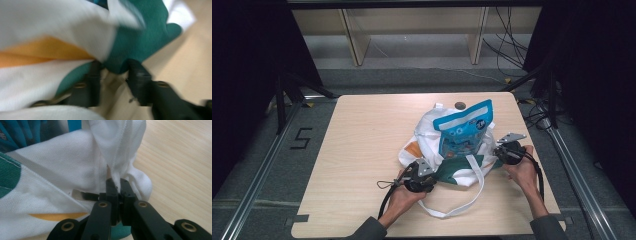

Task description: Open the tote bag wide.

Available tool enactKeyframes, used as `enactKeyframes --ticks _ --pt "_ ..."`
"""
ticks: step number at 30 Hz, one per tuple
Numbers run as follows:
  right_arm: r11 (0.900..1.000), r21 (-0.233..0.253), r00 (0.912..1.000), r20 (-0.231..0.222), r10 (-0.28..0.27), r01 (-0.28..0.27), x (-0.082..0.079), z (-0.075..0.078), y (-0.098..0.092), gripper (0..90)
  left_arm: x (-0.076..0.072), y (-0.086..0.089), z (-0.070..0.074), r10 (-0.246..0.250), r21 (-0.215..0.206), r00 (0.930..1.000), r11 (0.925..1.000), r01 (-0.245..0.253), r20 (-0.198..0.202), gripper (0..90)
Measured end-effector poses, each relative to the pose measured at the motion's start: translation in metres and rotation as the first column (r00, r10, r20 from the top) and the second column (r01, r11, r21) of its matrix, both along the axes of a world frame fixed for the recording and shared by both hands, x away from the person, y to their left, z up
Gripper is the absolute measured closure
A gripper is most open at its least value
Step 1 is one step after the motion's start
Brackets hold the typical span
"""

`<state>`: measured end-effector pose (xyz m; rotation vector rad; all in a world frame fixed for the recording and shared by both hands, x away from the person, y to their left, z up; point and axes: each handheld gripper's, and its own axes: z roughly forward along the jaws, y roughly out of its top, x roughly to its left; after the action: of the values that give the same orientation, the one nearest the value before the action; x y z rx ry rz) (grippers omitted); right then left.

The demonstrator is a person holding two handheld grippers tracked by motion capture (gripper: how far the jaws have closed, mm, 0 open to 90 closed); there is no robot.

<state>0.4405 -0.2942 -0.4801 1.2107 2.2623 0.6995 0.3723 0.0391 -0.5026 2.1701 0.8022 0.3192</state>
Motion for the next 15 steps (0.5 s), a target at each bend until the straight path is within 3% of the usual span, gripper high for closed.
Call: enactKeyframes --ticks 1,2,3,4,5,6,11,12,13,15 --pt "1.0 -0.003 0.9998 0.019 0.012 -0.012 0.0 -0.001 -0.002 88.0 -0.002 0.003 0.006 -0.023 -0.015 0.999 0.9996 0.022 -0.039 49.9" --pt "1.0 -0.006 0.9996 0.024 0.016 -0.016 0.0 -0.001 -0.004 87.8 -0.006 0.006 0.014 -0.046 -0.042 0.9977 0.9982 0.044 -0.05 45.7" --pt "1.0 0.017 0.9998 0.018 0.01 -0.01 0.0 -0.001 -0.004 87.5 -0.006 0.006 0.014 -0.046 -0.042 0.9977 0.9982 0.044 -0.05 44.1" --pt "1.0 0.023 0.9997 0.02 0.017 -0.017 0.001 -0.001 -0.006 87.2 -0.013 0.015 0.033 -0.061 -0.055 0.998 0.9967 0.06 -0.016 42.7" --pt "0.999 0.052 0.9999 0.012 0.003 -0.003 0.0 0.0 -0.007 86.9 -0.013 0.015 0.033 -0.061 -0.055 0.998 0.9967 0.06 -0.016 40.8" --pt "0.998 0.06 0.9999 0.013 0.004 -0.005 0.0 0.0 -0.009 86.5 -0.019 0.025 0.051 -0.071 -0.073 0.9972 0.9949 0.07 -0.021 38.8" --pt "0.997 0.071 1.0 0.002 -0.005 0.005 -0.001 0.002 -0.009 84.8 -0.021 0.042 0.082 -0.064 -0.122 0.9978 0.9903 0.065 0.016 36.1" --pt "0.998 0.054 0.9998 0.016 0.009 -0.01 -0.001 0.001 -0.01 84.3 -0.02 0.045 0.087 -0.057 -0.157 0.9984 0.9859 0.057 0.007 36.0" --pt "0.998 0.068 0.9999 0.013 -0.009 0.008 -0.003 0.002 -0.008 83.9 -0.017 0.053 0.1 -0.063 -0.197 0.998 0.9784 0.062 0.004 36.5" --pt "0.998 0.066 0.9998 0.013 -0.011 0.01 -0.004 0.002 -0.008 83.8 -0.015 0.056 0.106 -0.066 -0.216 0.9978 0.9742 0.065 0.002 39.2"
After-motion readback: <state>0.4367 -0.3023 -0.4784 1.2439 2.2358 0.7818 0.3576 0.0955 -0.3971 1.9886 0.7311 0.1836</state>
